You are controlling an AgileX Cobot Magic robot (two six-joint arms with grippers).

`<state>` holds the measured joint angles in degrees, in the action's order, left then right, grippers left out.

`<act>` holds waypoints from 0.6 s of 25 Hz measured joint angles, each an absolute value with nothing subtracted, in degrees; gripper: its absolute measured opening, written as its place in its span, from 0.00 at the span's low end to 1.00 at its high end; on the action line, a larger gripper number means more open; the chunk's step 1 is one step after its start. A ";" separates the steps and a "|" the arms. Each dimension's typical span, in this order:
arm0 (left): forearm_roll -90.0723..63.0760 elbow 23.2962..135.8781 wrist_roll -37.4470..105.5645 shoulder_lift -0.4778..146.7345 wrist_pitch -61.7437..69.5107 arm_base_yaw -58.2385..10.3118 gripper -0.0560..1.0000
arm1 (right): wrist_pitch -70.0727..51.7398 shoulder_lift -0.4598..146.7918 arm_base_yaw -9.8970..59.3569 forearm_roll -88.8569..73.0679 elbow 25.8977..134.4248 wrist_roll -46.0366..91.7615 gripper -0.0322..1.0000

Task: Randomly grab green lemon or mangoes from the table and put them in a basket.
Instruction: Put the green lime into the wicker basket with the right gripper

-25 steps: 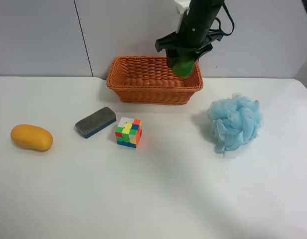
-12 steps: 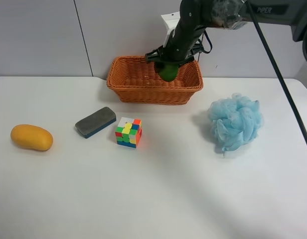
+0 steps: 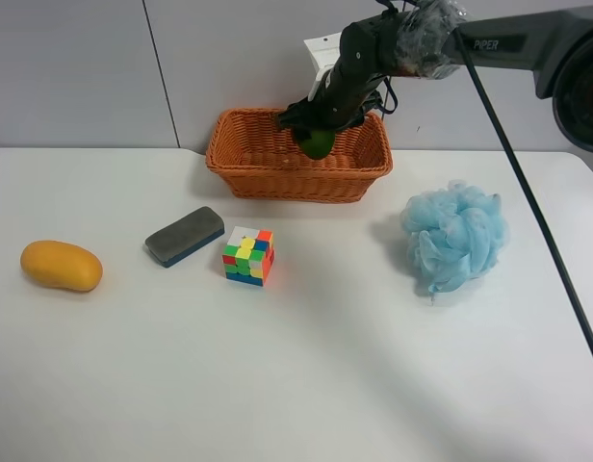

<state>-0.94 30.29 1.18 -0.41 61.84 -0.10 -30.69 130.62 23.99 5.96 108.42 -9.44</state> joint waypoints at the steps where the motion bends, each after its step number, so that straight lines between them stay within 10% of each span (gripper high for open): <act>1: -0.94 30.29 1.18 -0.41 61.84 -0.10 0.99 | -30.69 130.62 23.99 6.01 108.42 -9.44 0.66; 15: -0.94 30.29 1.18 -0.41 61.84 -0.10 0.99 | -30.79 130.62 23.99 6.95 108.48 -9.40 0.99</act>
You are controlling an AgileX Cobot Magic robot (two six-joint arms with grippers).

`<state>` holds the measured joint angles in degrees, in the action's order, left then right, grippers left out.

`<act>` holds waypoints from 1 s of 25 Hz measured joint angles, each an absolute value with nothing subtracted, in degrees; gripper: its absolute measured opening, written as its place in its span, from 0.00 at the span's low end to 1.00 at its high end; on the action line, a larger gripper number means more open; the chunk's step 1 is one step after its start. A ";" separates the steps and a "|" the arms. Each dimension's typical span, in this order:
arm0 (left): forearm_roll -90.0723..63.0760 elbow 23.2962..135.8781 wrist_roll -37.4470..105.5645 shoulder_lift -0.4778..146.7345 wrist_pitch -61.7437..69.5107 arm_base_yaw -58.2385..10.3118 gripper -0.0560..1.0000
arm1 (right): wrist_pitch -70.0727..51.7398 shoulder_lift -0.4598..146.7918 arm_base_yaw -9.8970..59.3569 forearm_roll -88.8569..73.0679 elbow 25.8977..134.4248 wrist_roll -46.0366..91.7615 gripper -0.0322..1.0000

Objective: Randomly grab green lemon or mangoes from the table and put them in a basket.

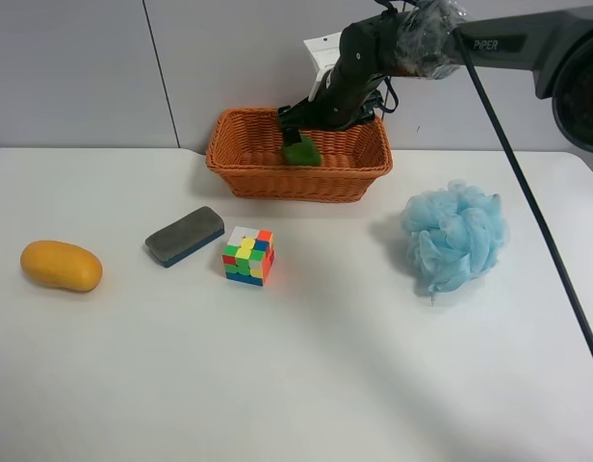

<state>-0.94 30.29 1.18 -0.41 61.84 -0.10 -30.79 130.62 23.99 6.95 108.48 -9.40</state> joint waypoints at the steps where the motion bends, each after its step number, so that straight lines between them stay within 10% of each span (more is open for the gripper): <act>1: -0.94 30.29 1.18 -0.41 61.84 -0.10 0.99 | -31.04 130.56 23.99 6.95 108.48 -9.40 0.99; 25: -0.94 30.29 1.18 -0.41 61.84 -0.10 0.99 | -69.42 98.13 23.97 5.84 105.05 -5.42 0.99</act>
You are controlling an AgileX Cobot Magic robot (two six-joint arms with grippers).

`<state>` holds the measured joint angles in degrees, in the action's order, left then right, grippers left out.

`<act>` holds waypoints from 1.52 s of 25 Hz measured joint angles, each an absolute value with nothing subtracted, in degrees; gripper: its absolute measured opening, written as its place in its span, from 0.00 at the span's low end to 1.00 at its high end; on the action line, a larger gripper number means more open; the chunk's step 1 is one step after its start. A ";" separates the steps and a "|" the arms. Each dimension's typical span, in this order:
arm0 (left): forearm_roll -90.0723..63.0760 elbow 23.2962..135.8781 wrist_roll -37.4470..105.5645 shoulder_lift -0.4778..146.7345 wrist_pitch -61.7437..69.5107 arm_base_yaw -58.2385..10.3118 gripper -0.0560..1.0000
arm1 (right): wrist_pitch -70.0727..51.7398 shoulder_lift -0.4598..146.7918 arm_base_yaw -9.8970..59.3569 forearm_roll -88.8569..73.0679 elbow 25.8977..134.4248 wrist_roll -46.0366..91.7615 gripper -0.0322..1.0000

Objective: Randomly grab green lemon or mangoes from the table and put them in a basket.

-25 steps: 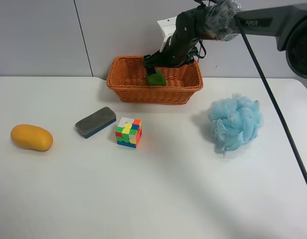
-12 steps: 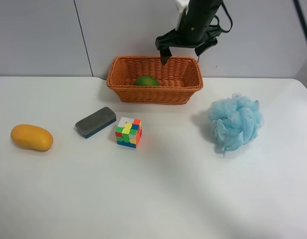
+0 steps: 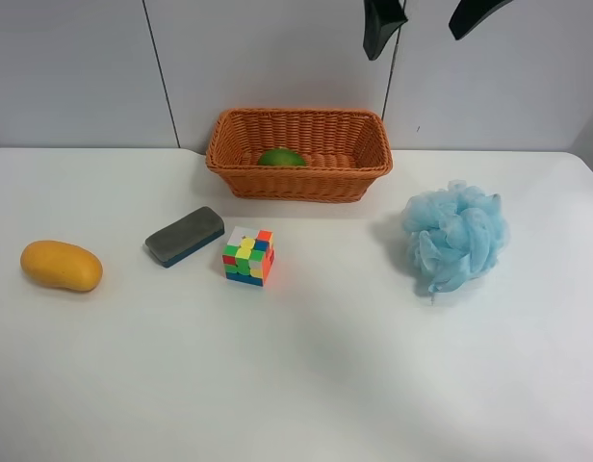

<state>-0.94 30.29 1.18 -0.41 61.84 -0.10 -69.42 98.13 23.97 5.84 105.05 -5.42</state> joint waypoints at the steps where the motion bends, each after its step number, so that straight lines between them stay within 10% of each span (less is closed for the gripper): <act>1: -0.94 30.29 1.18 -0.41 61.84 -0.10 0.99 | -69.42 96.20 24.26 5.84 102.92 -5.02 0.99; 27: -0.94 30.29 1.18 -0.41 61.84 -0.10 0.99 | -68.12 22.82 25.76 5.67 34.44 -4.96 0.99; 38: -0.94 30.29 1.18 -0.41 61.84 -0.10 0.99 | -61.11 4.88 25.76 1.96 27.53 -5.10 0.99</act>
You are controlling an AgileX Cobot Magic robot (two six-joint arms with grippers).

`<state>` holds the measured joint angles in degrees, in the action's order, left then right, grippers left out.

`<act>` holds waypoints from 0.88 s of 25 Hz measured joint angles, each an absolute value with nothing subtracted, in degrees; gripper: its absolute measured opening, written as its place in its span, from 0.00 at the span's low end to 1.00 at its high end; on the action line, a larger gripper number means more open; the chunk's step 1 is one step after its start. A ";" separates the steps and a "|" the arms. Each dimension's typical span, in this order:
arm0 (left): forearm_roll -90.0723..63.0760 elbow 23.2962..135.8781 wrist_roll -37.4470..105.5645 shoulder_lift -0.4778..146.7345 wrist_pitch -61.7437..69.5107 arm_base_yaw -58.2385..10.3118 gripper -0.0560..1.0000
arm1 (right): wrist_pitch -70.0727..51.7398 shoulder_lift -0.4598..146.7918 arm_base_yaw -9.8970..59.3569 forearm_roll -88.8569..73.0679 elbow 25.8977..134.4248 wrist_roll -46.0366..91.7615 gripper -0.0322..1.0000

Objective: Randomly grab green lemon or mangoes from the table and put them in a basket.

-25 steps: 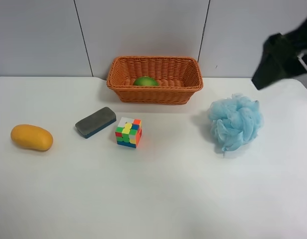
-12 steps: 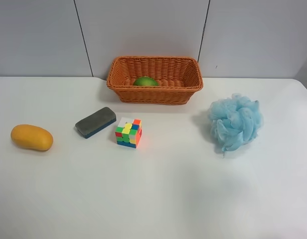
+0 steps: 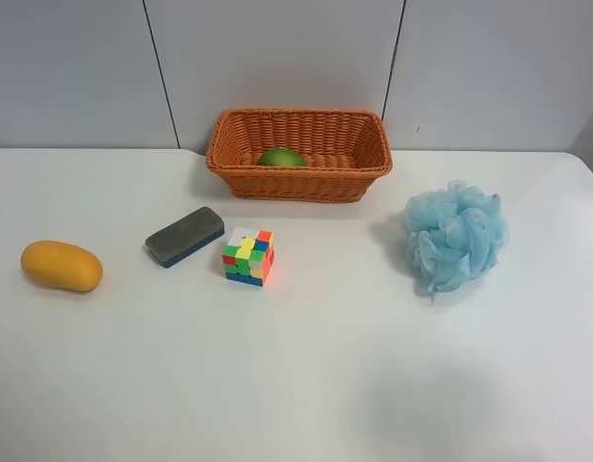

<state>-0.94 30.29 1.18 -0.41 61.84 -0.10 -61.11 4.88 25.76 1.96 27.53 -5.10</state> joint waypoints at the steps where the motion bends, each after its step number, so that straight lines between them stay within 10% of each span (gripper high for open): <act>1: -0.94 30.29 1.18 -0.41 61.84 -0.10 0.99 | -61.11 4.88 25.76 1.96 27.53 -5.10 0.99; 9: -0.94 30.29 1.18 -0.41 61.84 -0.10 0.99 | -61.11 4.88 24.95 1.91 27.53 -5.10 0.99; 22: -0.94 30.29 1.18 -0.41 61.84 -0.10 0.99 | -60.95 -0.16 -1.17 1.80 27.53 -5.05 0.99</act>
<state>-0.94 30.29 1.18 -0.41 61.84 -0.10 -60.95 -0.16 -1.17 1.80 27.53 -5.05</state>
